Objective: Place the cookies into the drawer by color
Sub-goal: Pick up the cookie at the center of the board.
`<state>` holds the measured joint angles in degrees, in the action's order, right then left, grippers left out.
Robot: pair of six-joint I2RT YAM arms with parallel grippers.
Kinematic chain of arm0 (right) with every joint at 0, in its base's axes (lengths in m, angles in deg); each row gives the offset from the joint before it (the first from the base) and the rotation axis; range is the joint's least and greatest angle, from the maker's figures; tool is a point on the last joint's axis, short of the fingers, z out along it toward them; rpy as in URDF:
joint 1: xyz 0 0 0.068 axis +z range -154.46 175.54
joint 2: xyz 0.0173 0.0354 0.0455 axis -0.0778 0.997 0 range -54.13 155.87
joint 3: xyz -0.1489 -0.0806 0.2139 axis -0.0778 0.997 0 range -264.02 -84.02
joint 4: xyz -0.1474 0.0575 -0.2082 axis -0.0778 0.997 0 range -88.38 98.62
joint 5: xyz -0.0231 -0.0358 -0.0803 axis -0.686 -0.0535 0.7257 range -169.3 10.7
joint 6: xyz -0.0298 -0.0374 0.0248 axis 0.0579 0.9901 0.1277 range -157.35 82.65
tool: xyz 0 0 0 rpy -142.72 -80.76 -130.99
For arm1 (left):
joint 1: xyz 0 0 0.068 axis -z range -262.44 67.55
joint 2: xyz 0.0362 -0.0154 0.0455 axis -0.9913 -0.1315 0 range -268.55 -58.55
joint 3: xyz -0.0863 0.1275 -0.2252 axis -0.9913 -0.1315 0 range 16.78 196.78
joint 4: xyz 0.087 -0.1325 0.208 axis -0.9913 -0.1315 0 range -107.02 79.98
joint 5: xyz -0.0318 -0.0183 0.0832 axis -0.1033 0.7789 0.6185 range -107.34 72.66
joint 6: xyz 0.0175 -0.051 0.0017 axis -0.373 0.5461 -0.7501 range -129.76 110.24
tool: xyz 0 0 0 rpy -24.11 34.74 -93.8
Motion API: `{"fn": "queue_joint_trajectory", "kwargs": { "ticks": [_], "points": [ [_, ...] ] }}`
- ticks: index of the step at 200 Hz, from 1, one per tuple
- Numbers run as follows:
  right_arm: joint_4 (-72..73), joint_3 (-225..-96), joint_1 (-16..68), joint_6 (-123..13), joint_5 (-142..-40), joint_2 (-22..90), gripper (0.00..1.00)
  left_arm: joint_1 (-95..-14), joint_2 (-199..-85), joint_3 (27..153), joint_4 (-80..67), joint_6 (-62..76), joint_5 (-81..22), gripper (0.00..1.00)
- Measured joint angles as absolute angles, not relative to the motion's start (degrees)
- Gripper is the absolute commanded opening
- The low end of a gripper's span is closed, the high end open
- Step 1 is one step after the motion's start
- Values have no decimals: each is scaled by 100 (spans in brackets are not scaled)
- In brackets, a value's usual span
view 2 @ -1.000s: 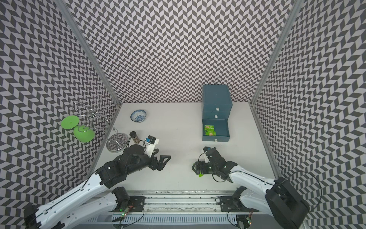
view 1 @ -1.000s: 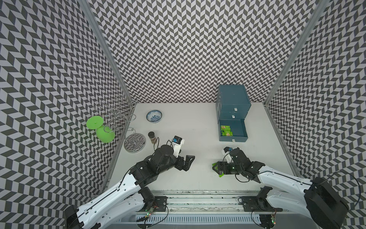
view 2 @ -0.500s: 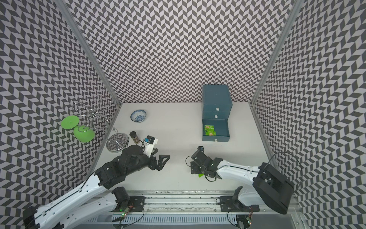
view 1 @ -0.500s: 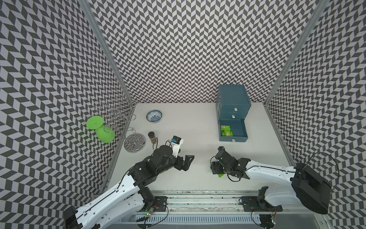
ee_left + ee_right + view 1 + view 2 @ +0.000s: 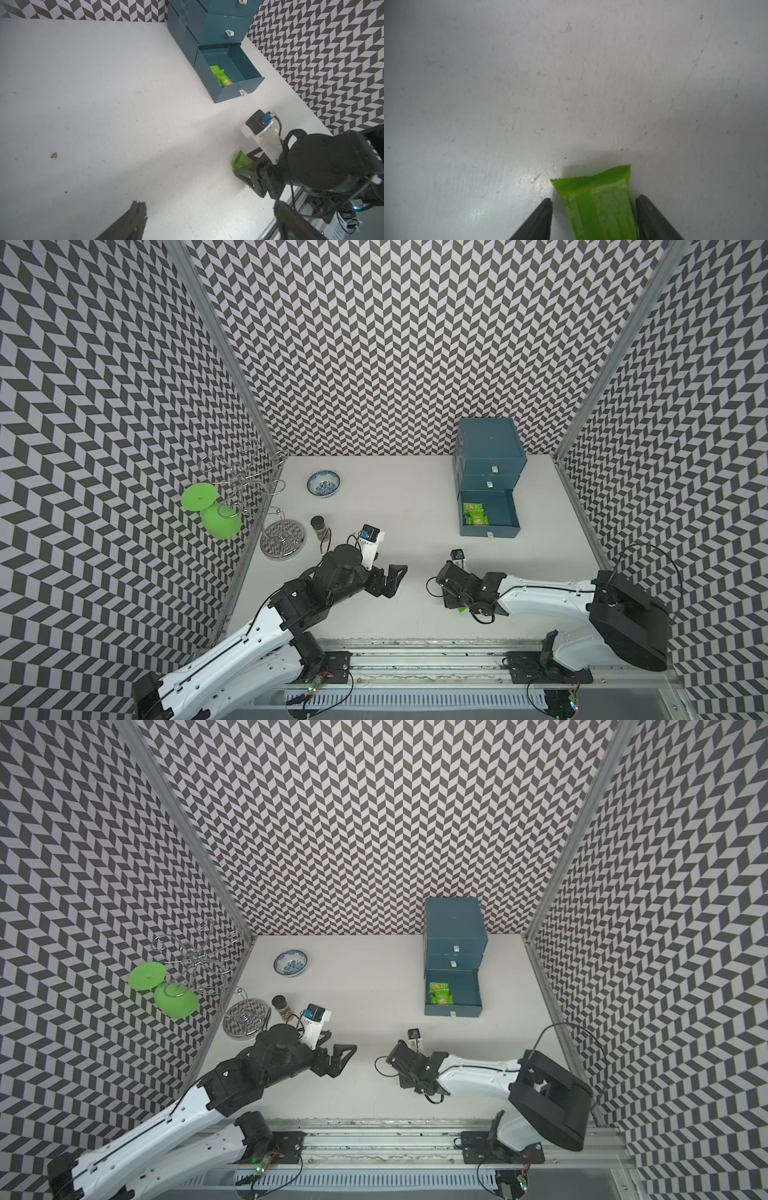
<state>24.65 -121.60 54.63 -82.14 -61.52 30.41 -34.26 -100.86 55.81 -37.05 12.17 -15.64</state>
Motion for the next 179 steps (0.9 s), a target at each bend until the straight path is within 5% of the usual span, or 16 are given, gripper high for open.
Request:
{"fn": "queue_joint_trajectory", "kwargs": {
  "ticks": [70, 179],
  "points": [
    [2561, -12208, 5581, -8357, -5973, 3117, 45, -3426, -10086, 5581, -3705, 1217, -1558, 99],
    [3225, -12364, 5612, -8409, -6104, 2839, 42, -3426, -10081, 5579, -3705, 1217, -1549, 100]
  ]
}}
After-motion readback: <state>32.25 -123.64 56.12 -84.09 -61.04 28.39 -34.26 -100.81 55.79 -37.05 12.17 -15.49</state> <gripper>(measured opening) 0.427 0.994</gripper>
